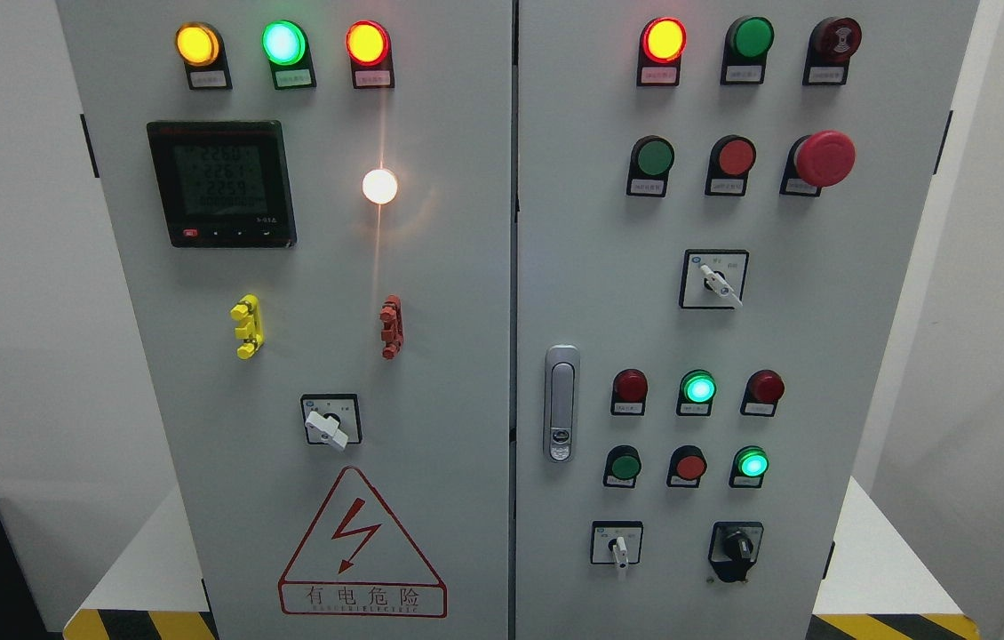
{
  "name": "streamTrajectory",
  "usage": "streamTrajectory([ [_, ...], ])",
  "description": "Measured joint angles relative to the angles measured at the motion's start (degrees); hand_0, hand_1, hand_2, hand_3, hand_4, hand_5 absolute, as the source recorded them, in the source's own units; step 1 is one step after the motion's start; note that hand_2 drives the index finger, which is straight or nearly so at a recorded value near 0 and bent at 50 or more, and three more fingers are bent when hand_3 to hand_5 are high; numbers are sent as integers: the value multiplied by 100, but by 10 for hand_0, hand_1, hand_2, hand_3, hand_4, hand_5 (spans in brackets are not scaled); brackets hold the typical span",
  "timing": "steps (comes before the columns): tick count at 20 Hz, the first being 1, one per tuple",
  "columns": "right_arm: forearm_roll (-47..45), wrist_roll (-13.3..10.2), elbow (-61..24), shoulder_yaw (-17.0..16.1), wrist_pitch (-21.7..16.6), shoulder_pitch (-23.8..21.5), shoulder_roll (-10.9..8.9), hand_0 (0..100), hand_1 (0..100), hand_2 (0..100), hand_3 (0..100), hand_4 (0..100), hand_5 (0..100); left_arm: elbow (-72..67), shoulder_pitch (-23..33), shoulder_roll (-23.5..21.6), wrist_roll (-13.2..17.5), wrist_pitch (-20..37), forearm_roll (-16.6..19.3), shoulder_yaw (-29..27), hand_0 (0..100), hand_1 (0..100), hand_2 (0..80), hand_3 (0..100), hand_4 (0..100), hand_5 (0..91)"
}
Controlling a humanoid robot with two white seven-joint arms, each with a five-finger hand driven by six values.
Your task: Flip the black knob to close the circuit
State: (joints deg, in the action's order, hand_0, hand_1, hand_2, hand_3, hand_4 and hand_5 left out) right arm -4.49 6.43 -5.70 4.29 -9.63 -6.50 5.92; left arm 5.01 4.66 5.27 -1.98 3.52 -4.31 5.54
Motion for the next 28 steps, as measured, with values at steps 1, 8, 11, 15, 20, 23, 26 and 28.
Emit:
streamTrajectory([
  [1, 0, 0, 15, 10, 3, 4, 4, 0, 0, 0, 0, 0, 0, 0, 0, 0, 0, 0, 0, 0, 120, 556, 0, 0, 0, 0],
  [8, -1, 69, 101, 65, 11, 46, 22, 0, 0, 0, 0, 0, 0, 0, 0, 0, 0, 0, 0, 0, 120, 556, 0, 0, 0, 0],
  [11, -2, 348, 23, 77, 19, 29, 27, 0, 6, 0, 0, 0, 0, 0, 0, 0, 0, 0, 0, 0, 120, 556, 0, 0, 0, 0],
  [15, 0, 458, -231, 90, 418, -15, 30, 0, 16, 0, 0, 0, 0, 0, 0, 0, 0, 0, 0, 0, 120, 556, 0, 0, 0, 0],
  [20, 307, 335, -606, 99, 957, -57, 21, 0, 40, 0, 0, 0, 0, 0, 0, 0, 0, 0, 0, 0, 120, 556, 0, 0, 0, 0],
  [23, 766, 5, -1260, 94, 1024, -58, -3, 0, 20, 0, 95, 37, 0, 0, 0, 0, 0, 0, 0, 0, 120, 556, 0, 0, 0, 0],
  [26, 1414, -252, -1867, 80, 1132, -94, -52, 0, 0, 119, 313, 292, 30, 0, 0, 0, 0, 0, 0, 0, 120, 556, 0, 0, 0, 0],
  [28, 1929, -303, -2312, 32, 1179, -159, -91, 0, 0, 287, 516, 450, 224, 0, 0, 0, 0, 0, 0, 0, 120, 556, 0, 0, 0, 0],
])
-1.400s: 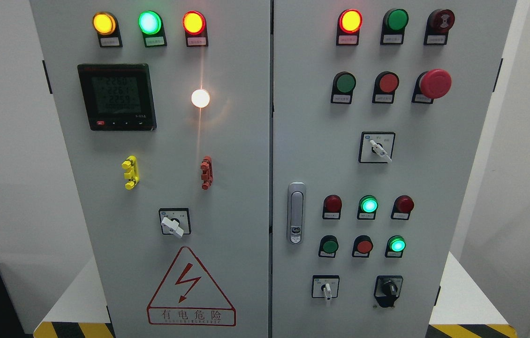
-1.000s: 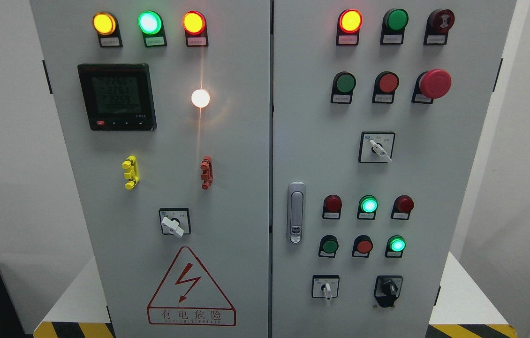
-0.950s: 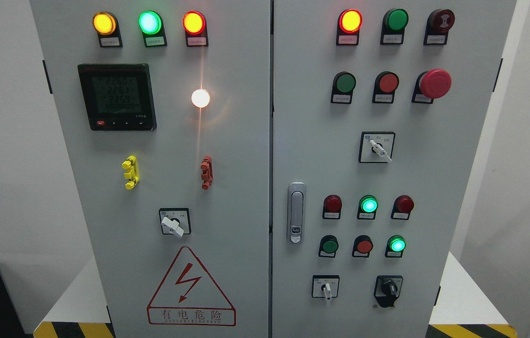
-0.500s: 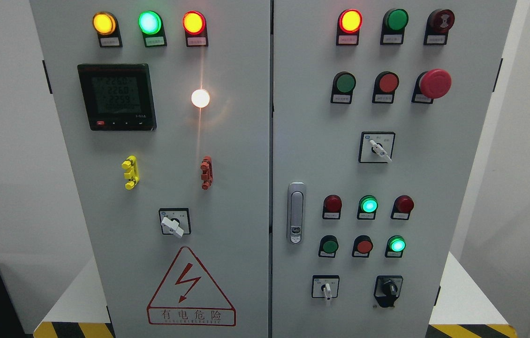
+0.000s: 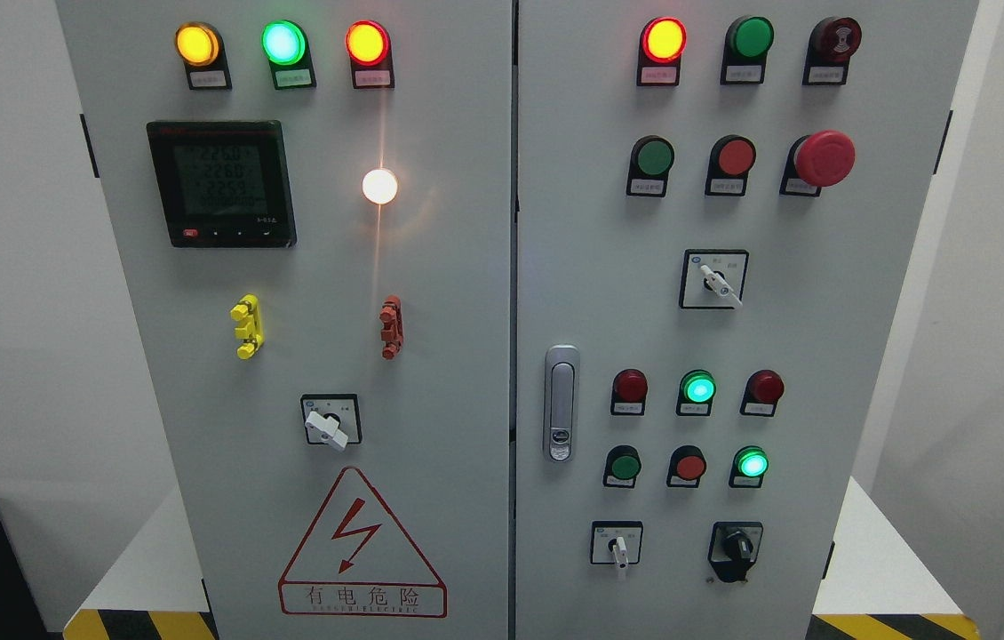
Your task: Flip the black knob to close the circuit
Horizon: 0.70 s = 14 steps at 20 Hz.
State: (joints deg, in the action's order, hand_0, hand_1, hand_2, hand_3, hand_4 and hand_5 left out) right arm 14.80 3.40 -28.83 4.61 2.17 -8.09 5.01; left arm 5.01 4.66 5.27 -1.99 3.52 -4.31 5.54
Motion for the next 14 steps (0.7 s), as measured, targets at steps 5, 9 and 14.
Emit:
streamTrajectory([
  [5, 1356, -26, -1238, -224, 15, -111, -59, 0, 0, 524, 731, 605, 426, 0, 0, 0, 0, 0, 0, 0, 120, 556, 0, 0, 0, 0],
  [9, 2173, 101, -2210, -298, 50, -225, -86, 0, 0, 689, 880, 745, 652, 0, 0, 0, 0, 0, 0, 0, 120, 556, 0, 0, 0, 0],
  [14, 3194, 399, -3421, -306, 97, -294, -93, 0, 0, 868, 1000, 911, 875, 0, 0, 0, 0, 0, 0, 0, 120, 556, 0, 0, 0, 0],
])
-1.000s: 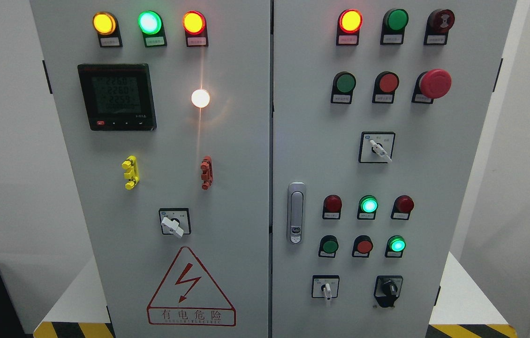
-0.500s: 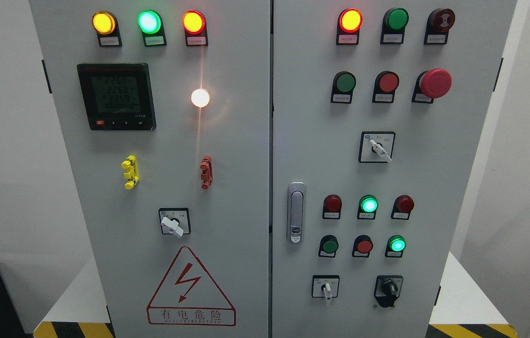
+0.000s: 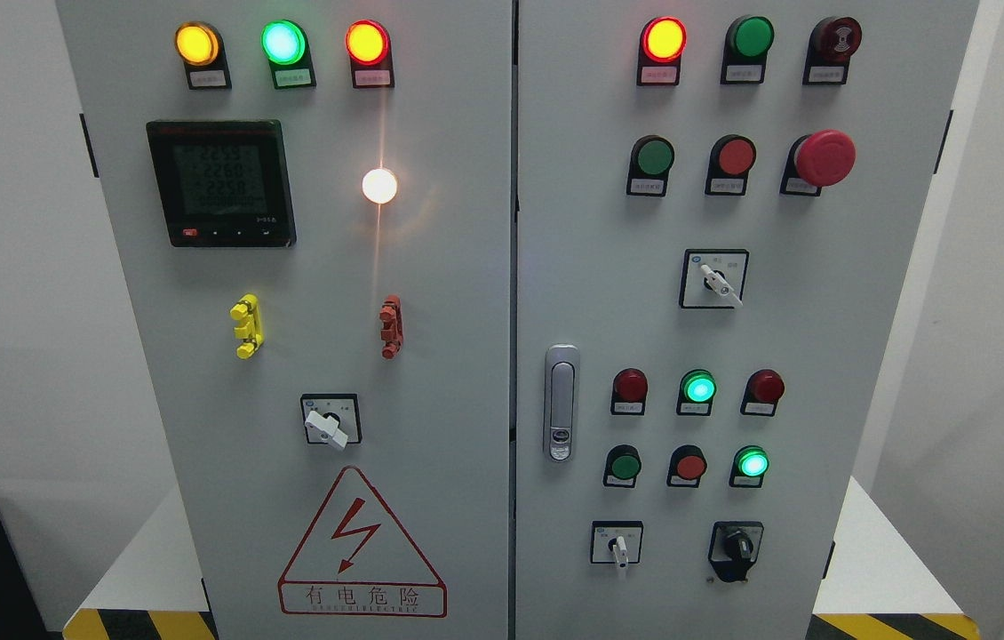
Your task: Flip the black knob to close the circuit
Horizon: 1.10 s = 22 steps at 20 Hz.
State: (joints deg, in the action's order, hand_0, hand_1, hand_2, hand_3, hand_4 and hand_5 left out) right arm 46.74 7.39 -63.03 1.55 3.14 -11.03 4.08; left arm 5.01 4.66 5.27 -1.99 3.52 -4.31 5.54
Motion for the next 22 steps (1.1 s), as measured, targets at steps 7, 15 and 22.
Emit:
streamTrajectory([
  [7, 1116, 717, -1557, -249, 349, 37, 18, 0, 0, 915, 1000, 956, 941, 0, 0, 0, 0, 0, 0, 0, 120, 556, 0, 0, 0, 0],
  [15, 1866, 1169, -2979, -478, 663, 292, 45, 0, 0, 921, 1000, 973, 954, 0, 0, 0, 0, 0, 0, 0, 120, 556, 0, 0, 0, 0],
  [22, 2410, 1481, -3698, -579, 714, 814, 122, 0, 0, 921, 1000, 977, 961, 0, 0, 0, 0, 0, 0, 0, 120, 556, 0, 0, 0, 0],
])
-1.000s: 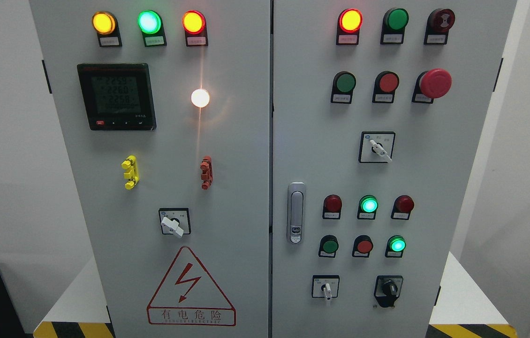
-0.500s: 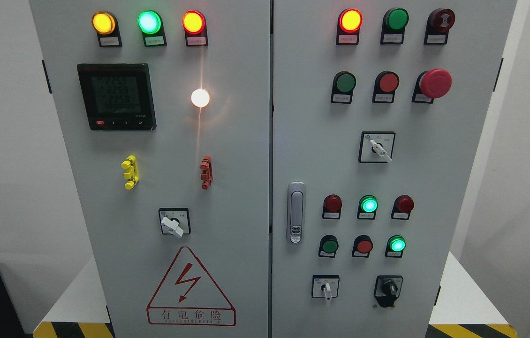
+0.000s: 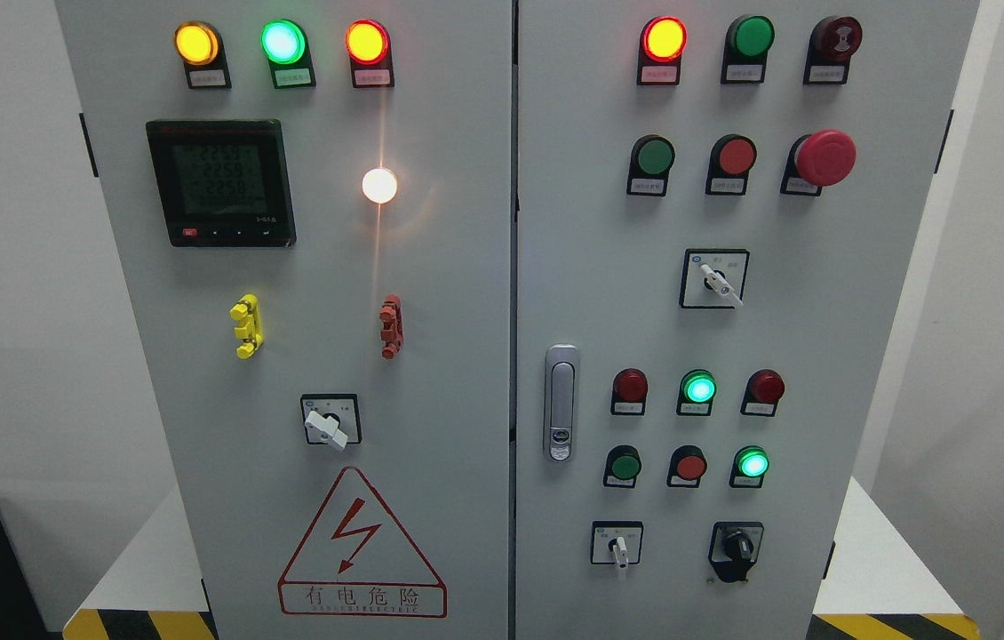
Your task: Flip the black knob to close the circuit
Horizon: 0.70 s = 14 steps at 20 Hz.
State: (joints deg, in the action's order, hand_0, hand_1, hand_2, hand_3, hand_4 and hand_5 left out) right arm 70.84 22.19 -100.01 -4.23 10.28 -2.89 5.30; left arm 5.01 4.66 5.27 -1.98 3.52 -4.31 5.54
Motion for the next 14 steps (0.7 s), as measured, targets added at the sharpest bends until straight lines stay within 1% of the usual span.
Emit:
streamTrajectory([
  [2, 125, 73, -124, -18, 47, 165, 14, 0, 0, 921, 1000, 977, 962, 0, 0, 0, 0, 0, 0, 0, 120, 556, 0, 0, 0, 0],
  [5, 279, 257, -267, -42, 155, 413, 31, 0, 0, 921, 1000, 977, 962, 0, 0, 0, 0, 0, 0, 0, 120, 556, 0, 0, 0, 0],
  [8, 436, 324, -356, -60, 216, 666, 45, 0, 0, 920, 1000, 977, 962, 0, 0, 0, 0, 0, 0, 0, 120, 556, 0, 0, 0, 0],
  [14, 705, 371, -398, -119, 272, 1086, 62, 0, 0, 921, 1000, 976, 961, 0, 0, 0, 0, 0, 0, 0, 120, 556, 0, 0, 0, 0],
])
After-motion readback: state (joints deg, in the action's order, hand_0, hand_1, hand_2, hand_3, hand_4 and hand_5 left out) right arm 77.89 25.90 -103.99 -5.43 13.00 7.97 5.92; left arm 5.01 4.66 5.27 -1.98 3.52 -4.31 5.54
